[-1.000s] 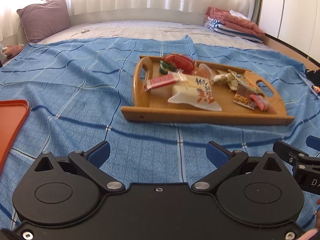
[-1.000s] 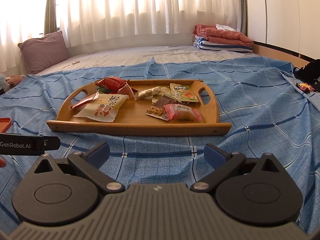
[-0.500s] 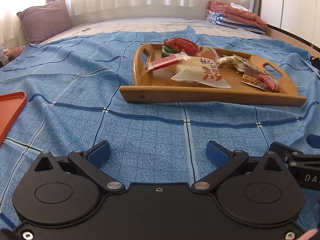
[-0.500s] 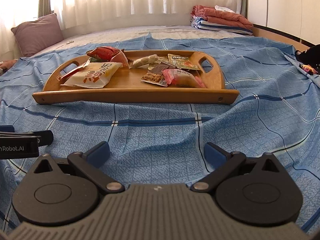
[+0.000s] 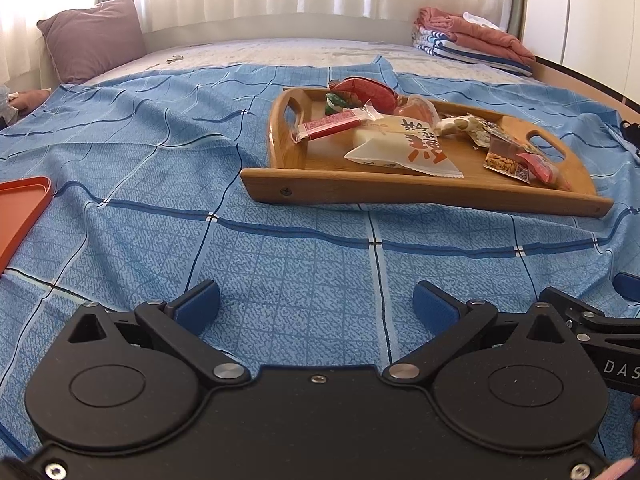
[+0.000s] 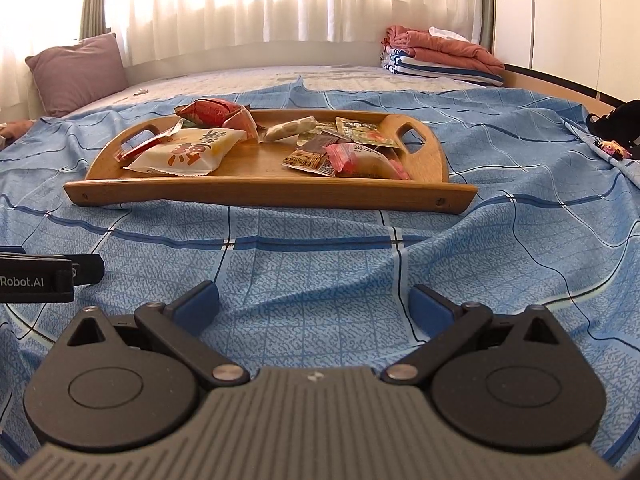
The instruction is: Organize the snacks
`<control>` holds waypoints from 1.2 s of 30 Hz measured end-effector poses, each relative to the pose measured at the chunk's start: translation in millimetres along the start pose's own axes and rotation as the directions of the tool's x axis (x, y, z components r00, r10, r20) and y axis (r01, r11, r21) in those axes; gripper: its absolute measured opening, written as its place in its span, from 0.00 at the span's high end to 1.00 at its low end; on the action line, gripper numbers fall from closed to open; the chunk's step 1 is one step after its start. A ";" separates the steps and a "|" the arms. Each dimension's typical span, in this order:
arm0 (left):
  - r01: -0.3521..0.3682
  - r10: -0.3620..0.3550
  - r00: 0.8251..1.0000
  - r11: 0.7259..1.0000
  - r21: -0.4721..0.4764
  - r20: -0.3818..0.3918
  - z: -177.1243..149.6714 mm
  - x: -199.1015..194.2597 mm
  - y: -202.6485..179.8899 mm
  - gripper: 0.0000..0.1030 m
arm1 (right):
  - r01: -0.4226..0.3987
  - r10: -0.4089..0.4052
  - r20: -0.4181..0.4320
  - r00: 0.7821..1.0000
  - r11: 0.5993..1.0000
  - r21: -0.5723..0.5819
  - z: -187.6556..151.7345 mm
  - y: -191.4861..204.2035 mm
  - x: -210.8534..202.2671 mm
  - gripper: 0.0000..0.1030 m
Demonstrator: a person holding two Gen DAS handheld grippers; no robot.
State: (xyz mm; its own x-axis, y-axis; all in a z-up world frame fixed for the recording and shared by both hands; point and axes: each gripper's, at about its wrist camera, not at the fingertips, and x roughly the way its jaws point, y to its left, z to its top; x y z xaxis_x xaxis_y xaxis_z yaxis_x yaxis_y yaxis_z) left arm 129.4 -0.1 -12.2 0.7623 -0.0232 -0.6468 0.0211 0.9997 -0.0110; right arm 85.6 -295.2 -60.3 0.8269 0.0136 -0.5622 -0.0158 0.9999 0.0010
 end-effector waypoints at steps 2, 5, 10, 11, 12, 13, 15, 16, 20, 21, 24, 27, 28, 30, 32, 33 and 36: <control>0.000 0.000 1.000 1.000 0.000 0.000 0.1 0.3 0.1 0.00 | 0.001 -0.001 0.001 1.000 1.000 -0.001 -0.2 0.3 -0.2 0.00; -0.002 0.002 1.000 1.000 0.002 0.000 0.0 0.5 0.3 0.00 | -0.001 0.001 0.005 1.000 1.000 0.000 -1.0 -0.1 -0.2 0.00; -0.002 0.002 1.000 1.000 0.002 0.000 -0.4 0.8 0.2 0.00 | -0.001 0.001 0.006 1.000 1.000 0.001 -1.3 -0.3 -0.2 0.00; -0.002 0.002 1.000 1.000 0.002 0.000 -0.4 0.8 0.1 0.00 | -0.001 0.001 0.006 1.000 1.000 0.001 -1.3 -0.3 -0.2 0.00; -0.003 0.003 1.000 1.000 0.003 0.000 -0.4 0.7 0.1 0.00 | -0.001 0.001 0.006 1.000 1.000 0.001 -1.3 -0.4 -0.1 0.00; -0.003 0.003 1.000 1.000 0.003 0.000 -0.5 0.7 0.2 0.00 | -0.001 0.001 0.006 1.000 1.000 0.001 -1.3 -0.3 -0.1 0.00; -0.004 0.004 1.000 1.000 0.004 0.003 -0.5 1.2 0.5 0.00 | -0.002 0.002 0.007 1.000 1.000 0.001 -1.4 -0.4 -0.1 0.00; -0.003 0.003 1.000 1.000 0.003 0.004 -0.6 1.2 0.3 0.00 | -0.002 0.002 0.007 1.000 1.000 0.001 -1.4 -0.3 -0.3 0.00; -0.003 0.003 1.000 1.000 0.003 0.005 -0.7 1.7 0.0 0.00 | -0.002 0.002 0.007 1.000 1.000 0.001 -1.6 -0.3 -0.4 0.00; -0.003 0.003 1.000 1.000 0.003 0.005 -0.7 2.0 -0.3 0.00 | -0.002 0.002 0.007 1.000 1.000 0.001 -1.6 -0.3 -0.4 0.00; -0.003 0.003 1.000 1.000 0.003 0.005 -0.8 1.6 0.1 0.00 | -0.002 0.002 0.007 1.000 1.000 0.001 -1.7 -0.4 -0.4 0.00; -0.004 0.004 1.000 1.000 0.006 0.005 -0.8 2.1 0.3 0.00 | -0.002 0.002 0.007 1.000 1.000 0.001 -1.7 -0.4 -0.5 0.00; -0.003 0.003 1.000 1.000 0.005 0.005 -0.8 2.0 0.3 0.00 | -0.002 0.002 0.007 1.000 1.000 0.001 -1.8 -0.4 -0.5 0.00; -0.003 0.003 1.000 1.000 0.004 0.005 -0.8 2.1 0.2 0.00 | -0.002 0.002 0.007 1.000 1.000 0.001 -1.8 -0.4 -0.5 0.00; -0.004 0.004 1.000 1.000 0.005 0.005 -0.8 1.9 0.4 0.00 | -0.002 0.002 0.007 1.000 1.000 0.001 -1.8 -0.5 -0.5 0.00; -0.004 0.004 1.000 1.000 0.005 0.005 -0.9 1.9 0.5 0.00 | -0.002 0.002 0.007 1.000 1.000 0.001 -1.9 -0.5 -0.5 0.00; -0.004 0.004 1.000 1.000 0.005 0.005 -0.9 1.7 0.6 0.00 | -0.002 0.002 0.007 1.000 1.000 0.001 -1.9 -0.5 -0.5 0.00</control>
